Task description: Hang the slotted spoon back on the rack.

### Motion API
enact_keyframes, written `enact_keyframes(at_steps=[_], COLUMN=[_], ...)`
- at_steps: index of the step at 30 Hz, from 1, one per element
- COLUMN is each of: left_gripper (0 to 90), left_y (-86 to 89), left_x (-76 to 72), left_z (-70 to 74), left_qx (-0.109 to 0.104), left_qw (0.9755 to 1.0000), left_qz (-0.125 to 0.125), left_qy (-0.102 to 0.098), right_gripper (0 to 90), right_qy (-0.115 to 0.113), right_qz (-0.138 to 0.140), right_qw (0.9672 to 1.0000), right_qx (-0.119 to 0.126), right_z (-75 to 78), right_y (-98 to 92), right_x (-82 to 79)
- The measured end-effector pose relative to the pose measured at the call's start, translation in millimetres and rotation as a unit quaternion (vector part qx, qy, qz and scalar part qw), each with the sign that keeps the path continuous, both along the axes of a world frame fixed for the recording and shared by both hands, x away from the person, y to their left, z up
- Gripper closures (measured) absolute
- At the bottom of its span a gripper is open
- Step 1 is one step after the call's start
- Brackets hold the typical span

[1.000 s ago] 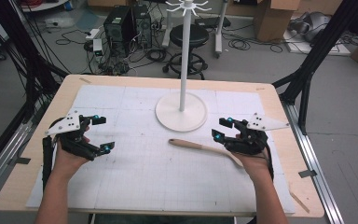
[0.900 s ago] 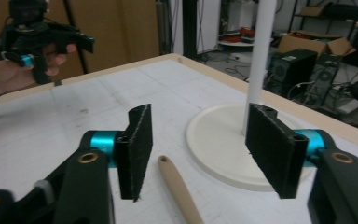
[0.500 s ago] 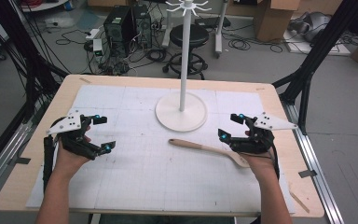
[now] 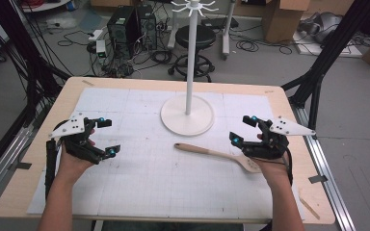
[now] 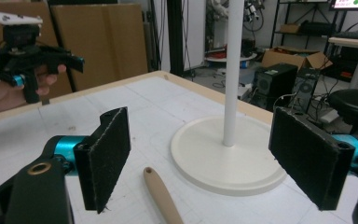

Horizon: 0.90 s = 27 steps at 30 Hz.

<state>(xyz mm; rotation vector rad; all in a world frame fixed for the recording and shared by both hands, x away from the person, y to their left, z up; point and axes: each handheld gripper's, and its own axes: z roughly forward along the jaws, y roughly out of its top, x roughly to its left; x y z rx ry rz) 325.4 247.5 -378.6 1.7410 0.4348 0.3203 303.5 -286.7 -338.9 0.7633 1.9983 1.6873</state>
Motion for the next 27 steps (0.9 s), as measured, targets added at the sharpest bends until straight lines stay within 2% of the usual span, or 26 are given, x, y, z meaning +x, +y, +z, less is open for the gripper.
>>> enact_keyframes(at_steps=[4,16,24,27], left_gripper=[1.7,1.7,1.7,1.7], left_y=[0.0,-0.3,0.6,1.2], left_x=[0.4,-0.1,-0.6,-1.2], left_z=[-0.4,0.2,0.9,1.8], left_qx=[0.000,0.000,-0.002,-0.004], left_qw=[1.0000,1.0000,1.0000,1.0000], left_qz=[-0.001,-0.001,-0.001,-0.001], left_qy=[0.001,0.001,0.000,-0.002], right_gripper=[19.8,19.8,19.9,19.8], right_qy=[-0.001,0.003,0.020,0.031], right_qz=[0.001,0.002,0.009,0.018], right_qw=[0.9999,0.9997,0.9982,0.9961], right_qx=[-0.012,-0.024,-0.056,-0.080], right_z=[0.4,1.1,0.3,-1.4], right_y=[0.9,0.7,8.2,15.5], right_x=[0.0,1.4,12.2,19.0])
